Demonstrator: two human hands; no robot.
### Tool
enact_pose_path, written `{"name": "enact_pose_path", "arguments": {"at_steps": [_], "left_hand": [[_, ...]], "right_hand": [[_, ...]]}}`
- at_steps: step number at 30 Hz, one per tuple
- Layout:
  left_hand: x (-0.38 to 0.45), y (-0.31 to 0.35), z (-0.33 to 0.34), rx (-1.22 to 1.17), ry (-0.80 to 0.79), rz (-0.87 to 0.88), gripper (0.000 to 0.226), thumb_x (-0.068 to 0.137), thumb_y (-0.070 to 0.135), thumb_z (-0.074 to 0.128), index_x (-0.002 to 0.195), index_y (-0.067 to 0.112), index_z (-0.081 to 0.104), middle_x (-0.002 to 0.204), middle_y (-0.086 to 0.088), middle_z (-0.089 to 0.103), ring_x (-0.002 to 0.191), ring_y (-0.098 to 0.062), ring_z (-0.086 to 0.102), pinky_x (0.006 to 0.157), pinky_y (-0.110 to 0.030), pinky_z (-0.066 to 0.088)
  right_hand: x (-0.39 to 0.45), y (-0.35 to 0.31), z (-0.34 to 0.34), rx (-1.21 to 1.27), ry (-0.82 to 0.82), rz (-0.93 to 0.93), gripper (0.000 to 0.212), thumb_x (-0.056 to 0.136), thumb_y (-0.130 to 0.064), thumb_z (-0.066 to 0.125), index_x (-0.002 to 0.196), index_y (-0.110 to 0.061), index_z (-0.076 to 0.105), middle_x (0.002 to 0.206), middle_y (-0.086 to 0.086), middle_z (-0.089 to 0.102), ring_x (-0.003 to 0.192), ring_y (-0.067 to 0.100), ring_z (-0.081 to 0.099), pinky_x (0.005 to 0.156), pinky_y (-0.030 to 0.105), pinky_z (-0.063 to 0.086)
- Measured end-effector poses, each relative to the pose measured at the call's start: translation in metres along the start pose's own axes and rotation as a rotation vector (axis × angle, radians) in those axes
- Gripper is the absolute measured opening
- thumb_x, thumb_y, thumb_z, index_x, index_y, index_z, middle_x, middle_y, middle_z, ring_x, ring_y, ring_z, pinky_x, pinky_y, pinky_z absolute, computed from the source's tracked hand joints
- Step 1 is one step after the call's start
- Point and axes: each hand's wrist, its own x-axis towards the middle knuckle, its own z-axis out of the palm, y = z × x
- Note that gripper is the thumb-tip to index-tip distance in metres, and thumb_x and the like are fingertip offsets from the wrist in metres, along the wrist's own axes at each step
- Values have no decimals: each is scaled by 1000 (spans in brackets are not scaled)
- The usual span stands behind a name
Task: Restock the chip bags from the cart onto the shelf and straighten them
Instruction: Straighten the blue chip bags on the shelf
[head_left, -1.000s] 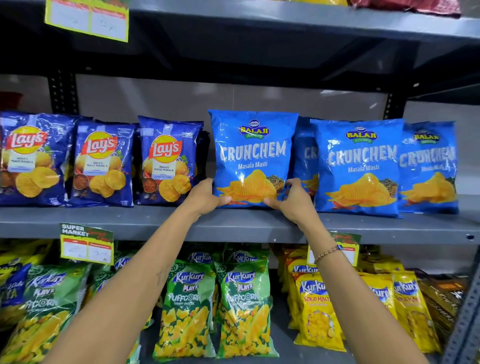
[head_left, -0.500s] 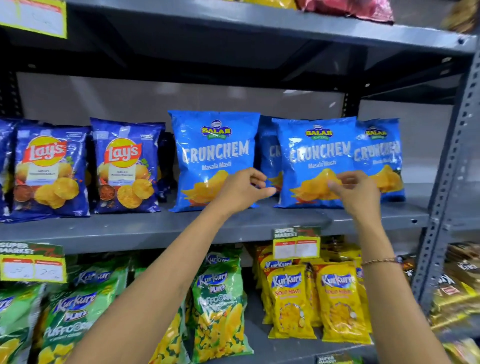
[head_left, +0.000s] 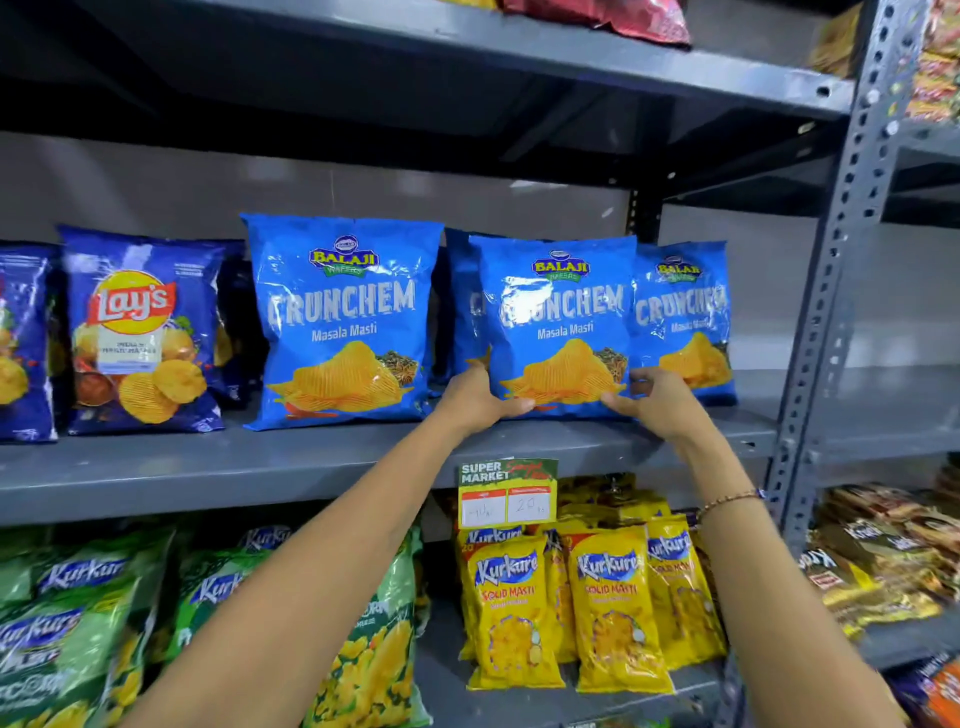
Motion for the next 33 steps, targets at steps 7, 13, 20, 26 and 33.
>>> {"name": "enact_pose_path", "arguments": {"at_steps": [7, 13, 20, 26, 33], "left_hand": [[0, -10, -9, 155, 129, -27, 74, 73, 41, 76, 127, 4, 42, 134, -12, 51, 120, -30, 50, 89, -37, 45], [-3, -10, -4, 171, 148, -48, 72, 77, 41, 72, 126, 1, 38, 130, -14, 53, 117, -31, 51, 86, -39, 46], [-4, -8, -3, 179, 155, -49, 75, 77, 41, 72, 128, 1, 37, 135, -14, 49, 123, -32, 47, 94, -42, 46], [-3, -11, -2, 164, 152, -47, 76, 76, 40, 73, 129, 0, 37, 136, -15, 48, 125, -31, 47, 97, -41, 45], [1, -12, -2, 148, 139, -68, 71, 77, 38, 73, 127, 2, 38, 135, -13, 50, 121, -30, 49, 97, -43, 46]], "right_hand": [[2, -10, 17, 92, -40, -34, 64, 76, -19, 77, 130, -2, 48, 125, 11, 57, 119, 28, 52, 92, 33, 44], [8, -11, 22, 130, -67, -16, 71, 75, -20, 78, 136, -5, 43, 133, 15, 54, 122, 31, 51, 99, 40, 45], [11, -9, 23, 135, -78, -15, 72, 76, -20, 77, 137, -5, 42, 135, 15, 53, 124, 30, 49, 99, 40, 44], [11, -5, 25, 137, -69, -56, 71, 77, -21, 76, 137, -4, 42, 137, 15, 51, 126, 29, 48, 105, 42, 42], [12, -5, 24, 152, -82, -63, 68, 76, -21, 77, 134, -5, 44, 134, 14, 53, 123, 29, 49, 105, 44, 42]]}}
